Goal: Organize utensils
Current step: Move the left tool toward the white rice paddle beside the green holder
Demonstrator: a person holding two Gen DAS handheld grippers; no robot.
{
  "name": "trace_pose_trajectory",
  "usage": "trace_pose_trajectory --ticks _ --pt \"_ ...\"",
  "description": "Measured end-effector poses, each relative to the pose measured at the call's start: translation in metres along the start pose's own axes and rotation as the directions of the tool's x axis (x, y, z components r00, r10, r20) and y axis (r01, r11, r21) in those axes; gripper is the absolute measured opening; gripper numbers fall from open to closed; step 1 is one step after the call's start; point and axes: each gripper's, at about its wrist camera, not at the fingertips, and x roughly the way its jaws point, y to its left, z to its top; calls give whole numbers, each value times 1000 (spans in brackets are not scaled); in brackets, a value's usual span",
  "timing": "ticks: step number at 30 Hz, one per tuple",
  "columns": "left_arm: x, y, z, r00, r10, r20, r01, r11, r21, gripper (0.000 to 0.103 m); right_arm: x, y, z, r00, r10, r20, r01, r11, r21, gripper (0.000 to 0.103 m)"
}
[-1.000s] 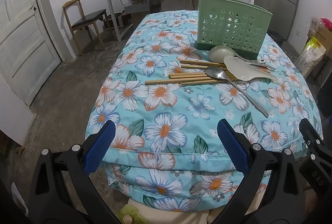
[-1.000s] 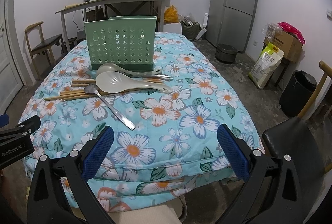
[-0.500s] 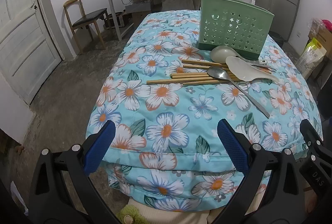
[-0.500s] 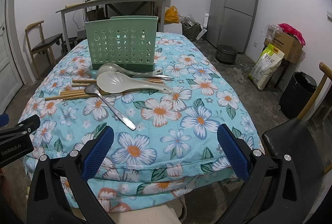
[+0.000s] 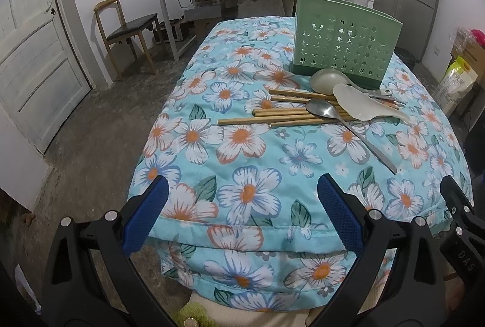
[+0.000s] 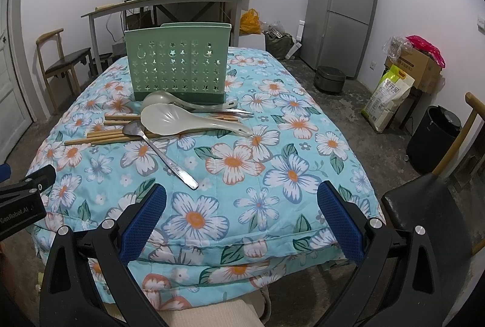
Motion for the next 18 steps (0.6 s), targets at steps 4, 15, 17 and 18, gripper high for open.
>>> trace_pose_trajectory --ticks 4,15,17,18 --pt "5 2 3 1000 -11 8 11 1000 -5 95 4 2 1 1000 -11 -3 11 1000 -11 97" --pt "36 13 14 999 2 -39 -3 999 -34 95 27 7 0 999 -4 -35 3 999 -32 97" --pt "41 14 15 999 9 -45 -10 999 -36 95 31 9 0 999 -1 -38 0 999 -37 97" --pt "44 14 15 999 8 -45 -10 999 -34 95 34 9 1 999 -1 -41 -1 999 -40 97"
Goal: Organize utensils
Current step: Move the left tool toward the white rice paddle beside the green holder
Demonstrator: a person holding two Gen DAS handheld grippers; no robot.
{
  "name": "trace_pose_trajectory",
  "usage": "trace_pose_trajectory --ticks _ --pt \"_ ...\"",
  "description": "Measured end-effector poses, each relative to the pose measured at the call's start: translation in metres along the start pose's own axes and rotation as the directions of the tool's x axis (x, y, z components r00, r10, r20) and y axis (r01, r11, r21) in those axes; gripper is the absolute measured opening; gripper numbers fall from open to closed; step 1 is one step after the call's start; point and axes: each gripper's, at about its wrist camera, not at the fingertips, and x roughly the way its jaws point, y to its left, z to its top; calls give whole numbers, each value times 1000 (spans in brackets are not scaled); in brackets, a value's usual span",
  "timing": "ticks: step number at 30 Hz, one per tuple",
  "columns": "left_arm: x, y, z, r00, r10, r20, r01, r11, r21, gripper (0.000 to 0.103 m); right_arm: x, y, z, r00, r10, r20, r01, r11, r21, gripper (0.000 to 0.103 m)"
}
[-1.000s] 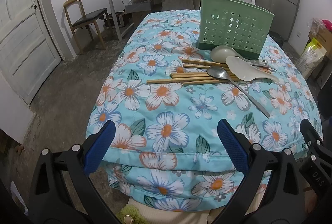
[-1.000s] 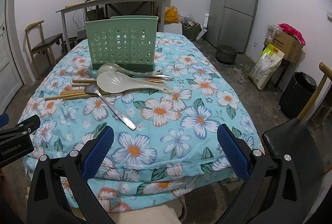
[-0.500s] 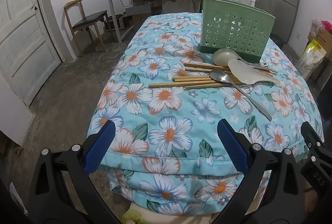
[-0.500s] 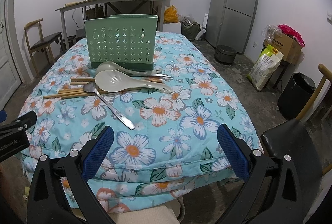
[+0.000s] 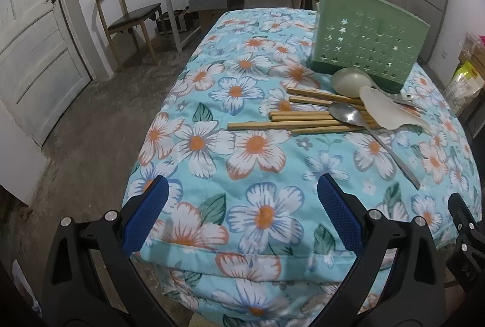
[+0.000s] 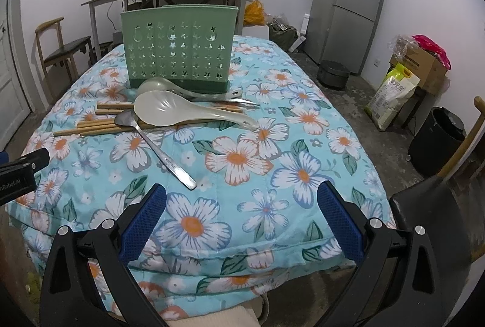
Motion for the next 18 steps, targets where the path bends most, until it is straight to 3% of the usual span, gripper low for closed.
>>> trace_pose_trajectory --ticks 5,9,18 --pt "10 4 4 999 -42 10 42 999 -17 95 10 3 2 1000 7 -5 -7 1000 -15 97" --pt "21 4 10 993 -120 3 120 992 -21 95 18 2 3 1000 8 -4 -8 1000 -21 97" --pt "29 -2 14 958 -282 51 284 959 -28 95 37 0 2 999 36 -15 -37 999 -21 97"
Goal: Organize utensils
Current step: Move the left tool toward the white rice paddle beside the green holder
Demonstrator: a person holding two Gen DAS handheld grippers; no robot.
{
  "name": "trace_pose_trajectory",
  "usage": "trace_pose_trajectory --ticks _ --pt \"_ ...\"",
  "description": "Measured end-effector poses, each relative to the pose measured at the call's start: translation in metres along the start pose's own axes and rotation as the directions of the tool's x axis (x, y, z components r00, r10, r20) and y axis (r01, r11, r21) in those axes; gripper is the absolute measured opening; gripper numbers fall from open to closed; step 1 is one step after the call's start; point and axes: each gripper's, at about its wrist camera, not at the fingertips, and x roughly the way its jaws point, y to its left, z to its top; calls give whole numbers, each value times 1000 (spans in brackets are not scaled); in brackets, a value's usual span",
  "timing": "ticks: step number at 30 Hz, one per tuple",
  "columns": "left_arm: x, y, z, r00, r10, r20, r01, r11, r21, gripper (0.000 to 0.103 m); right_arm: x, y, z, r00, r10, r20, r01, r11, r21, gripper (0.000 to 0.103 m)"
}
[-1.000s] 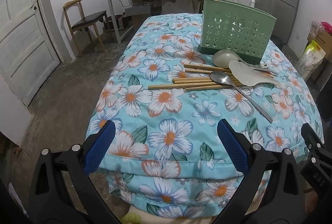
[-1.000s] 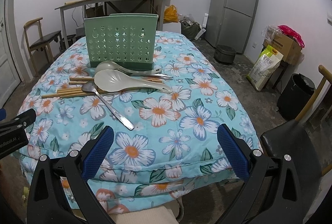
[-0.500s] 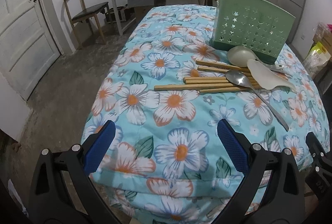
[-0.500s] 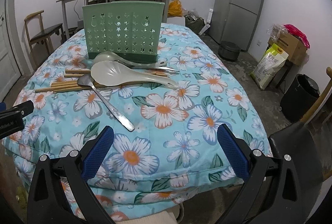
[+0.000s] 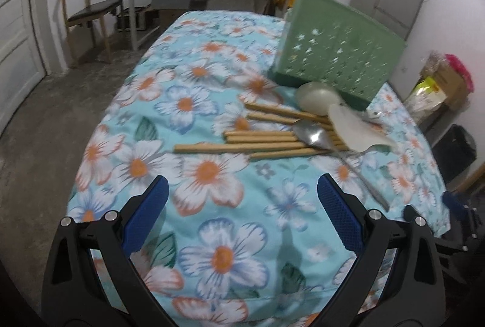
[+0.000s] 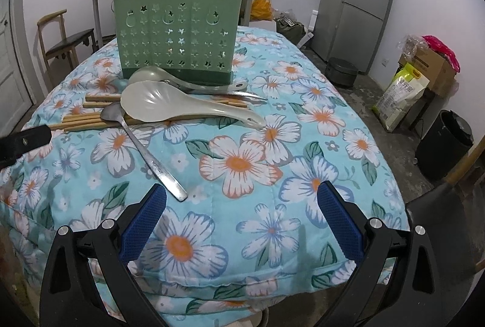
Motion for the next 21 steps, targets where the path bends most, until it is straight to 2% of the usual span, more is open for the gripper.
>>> trace_pose_trajectory --ticks 3,8,16,21 --pt "-1 -1 2 998 -56 32 56 998 -8 95 4 0 0 1000 16 -2 -16 1000 -3 97" --pt "6 4 7 987 -159 37 162 983 -84 95 6 1 3 1000 27 11 -27 999 -19 97" --pt "21 12 9 989 -148 17 149 981 -126 95 11 6 5 998 57 22 -56 998 -36 97" --pt "22 10 13 989 -147 9 147 981 -129 95 -6 5 8 994 73 76 -71 997 -29 97"
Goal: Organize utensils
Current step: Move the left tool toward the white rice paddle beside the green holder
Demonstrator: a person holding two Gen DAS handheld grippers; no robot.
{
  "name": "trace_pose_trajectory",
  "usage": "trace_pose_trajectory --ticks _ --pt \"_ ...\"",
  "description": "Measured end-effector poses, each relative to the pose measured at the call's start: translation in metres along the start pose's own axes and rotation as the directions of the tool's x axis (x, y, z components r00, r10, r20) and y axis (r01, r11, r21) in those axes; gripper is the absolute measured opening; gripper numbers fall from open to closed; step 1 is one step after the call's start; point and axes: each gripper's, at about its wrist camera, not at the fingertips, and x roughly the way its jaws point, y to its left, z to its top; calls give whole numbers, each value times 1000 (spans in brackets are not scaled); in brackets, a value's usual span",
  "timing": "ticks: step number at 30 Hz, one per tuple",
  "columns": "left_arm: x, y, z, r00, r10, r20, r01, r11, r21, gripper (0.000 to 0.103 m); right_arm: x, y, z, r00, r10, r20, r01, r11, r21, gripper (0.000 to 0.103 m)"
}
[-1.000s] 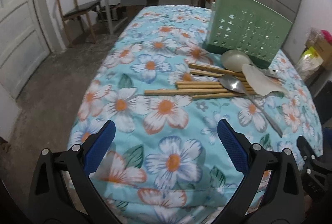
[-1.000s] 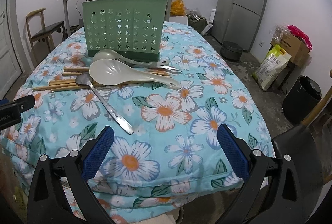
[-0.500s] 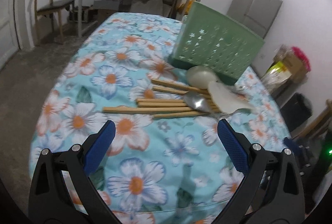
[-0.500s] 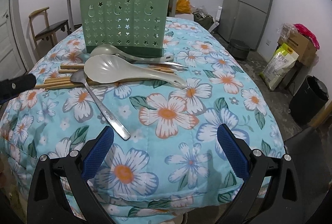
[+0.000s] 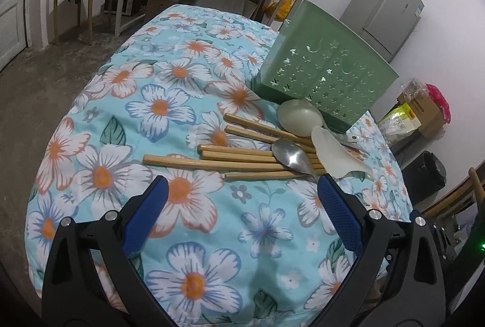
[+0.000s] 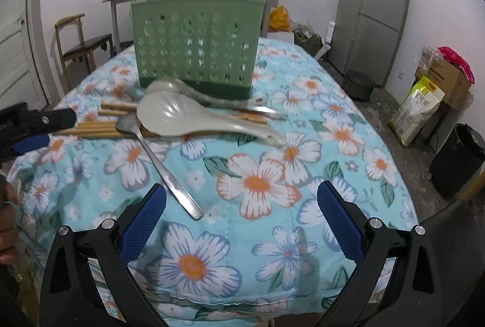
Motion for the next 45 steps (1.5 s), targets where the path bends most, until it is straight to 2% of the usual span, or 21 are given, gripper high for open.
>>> trace_pose_trajectory --ticks 12,20,23,31,33,35,38,40,45 --pt "-29 -8 -12 997 44 65 -49 996 75 95 -15 -3 -8 998 55 -31 -53 998 45 97" --pt "-38 -21 -12 995 -17 94 4 990 138 93 -12 -4 -11 994 105 -42 -102 993 66 97" --pt "-31 -27 -11 995 -70 68 60 987 147 78 -8 0 -10 992 120 -47 -117 992 52 97" --pt "0 -32 2 985 -173 -7 172 977 125 47 2 3 -6 986 162 -35 -160 987 33 97" --pt "8 -33 7 981 -195 -26 196 974 112 33 6 2 -4 985 169 -33 -168 985 29 95" --pt "14 -35 8 976 -214 -42 217 971 105 30 10 2 -2 984 174 -34 -173 984 27 93" --pt "24 -36 5 969 -233 -84 240 967 82 21 20 4 1 976 213 -49 -212 977 22 82" --pt "27 -36 3 972 -216 -93 224 971 87 19 27 7 4 969 240 -58 -239 971 14 76" --pt "29 -32 -1 982 -160 -101 170 981 97 19 30 13 11 960 276 -41 -276 961 2 73"
